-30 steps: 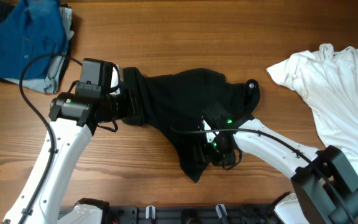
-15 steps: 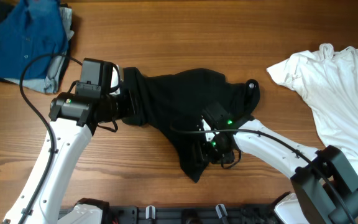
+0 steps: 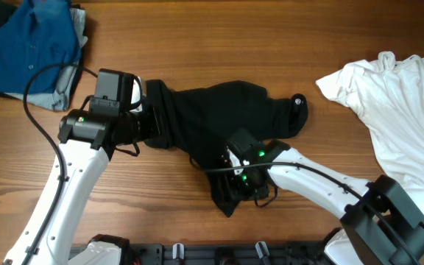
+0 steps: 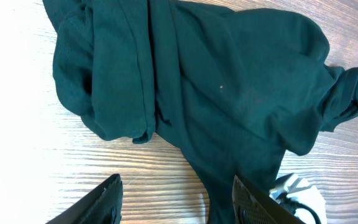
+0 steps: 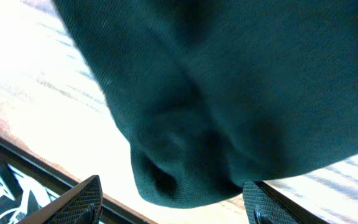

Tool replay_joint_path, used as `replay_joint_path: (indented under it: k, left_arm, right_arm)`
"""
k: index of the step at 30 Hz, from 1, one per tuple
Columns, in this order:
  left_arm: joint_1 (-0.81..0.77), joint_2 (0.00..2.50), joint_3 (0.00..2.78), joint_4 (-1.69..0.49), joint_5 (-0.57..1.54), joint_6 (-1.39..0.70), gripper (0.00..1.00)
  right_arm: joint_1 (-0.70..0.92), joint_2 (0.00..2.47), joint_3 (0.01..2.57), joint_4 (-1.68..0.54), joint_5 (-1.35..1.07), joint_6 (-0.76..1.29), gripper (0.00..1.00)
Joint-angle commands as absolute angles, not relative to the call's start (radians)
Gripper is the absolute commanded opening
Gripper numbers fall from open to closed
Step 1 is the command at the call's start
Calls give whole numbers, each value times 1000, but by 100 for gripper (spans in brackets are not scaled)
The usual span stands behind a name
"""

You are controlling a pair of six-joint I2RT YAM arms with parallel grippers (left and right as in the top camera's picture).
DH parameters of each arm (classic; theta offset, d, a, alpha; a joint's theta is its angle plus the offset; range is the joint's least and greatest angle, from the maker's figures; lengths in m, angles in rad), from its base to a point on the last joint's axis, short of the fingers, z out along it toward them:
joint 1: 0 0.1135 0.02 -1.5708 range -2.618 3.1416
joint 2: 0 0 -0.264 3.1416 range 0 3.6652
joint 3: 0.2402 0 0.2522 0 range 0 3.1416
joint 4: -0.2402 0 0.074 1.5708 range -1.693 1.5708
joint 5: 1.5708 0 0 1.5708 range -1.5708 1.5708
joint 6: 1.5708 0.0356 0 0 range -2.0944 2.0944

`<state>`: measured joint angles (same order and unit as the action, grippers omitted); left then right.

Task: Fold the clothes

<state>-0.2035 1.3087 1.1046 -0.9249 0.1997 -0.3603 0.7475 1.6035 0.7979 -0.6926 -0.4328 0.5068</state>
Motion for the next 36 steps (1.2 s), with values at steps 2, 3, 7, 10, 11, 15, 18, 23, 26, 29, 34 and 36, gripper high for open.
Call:
replay_joint_path:
  k: [2,3,7,10,11,15,18,23,26,29,34,36]
  left_arm:
    - [-200,1303,1121,-936,213,-344,56]
    - [-200,1303,1121,-937,213,-344,56]
    - [-200,1303,1121,-937,213,-344,56]
    - [-200,1303,1121,-937,213,-344,56]
    - [-200,1303,1121,-937,213,-344,56]
    - [-200,1303,1121,-941,213,-344,56]
    - [-200,1303,1121,-945,213,-344,56]
    - [-200,1303,1121,-952,213,-344,56]
    - [-200,1303,1121,-960,213,-344,56]
    - [-200,1301,1121,-964,213,-343,56]
    - [-200,1292,1121,-963,213,-343,56]
    - [-200,1289,1121,-963,213,-342,56]
  right_arm:
    - [801,1613,791,-704,-496,562,73]
    - [807,1613,791,-705,-496,570,73]
    - [820,1613,790,-718,-495,630,76]
    - [820,1613,790,-717,-490,637,77]
    - [820,1613,790,-718,-487,654,79]
    - [816,1613,790,-719,-487,666,78]
    - [812,1613,790,-719,-487,666,50]
    - [792,1614,790,-718,-437,690,56]
    - [778,1614,789,-726,-426,688,75]
    - [772,1614,778,-730,-422,692,86]
    - [771,1632,726,-692,-419,695,73]
    - [771,1642,722,-681,-415,656,64]
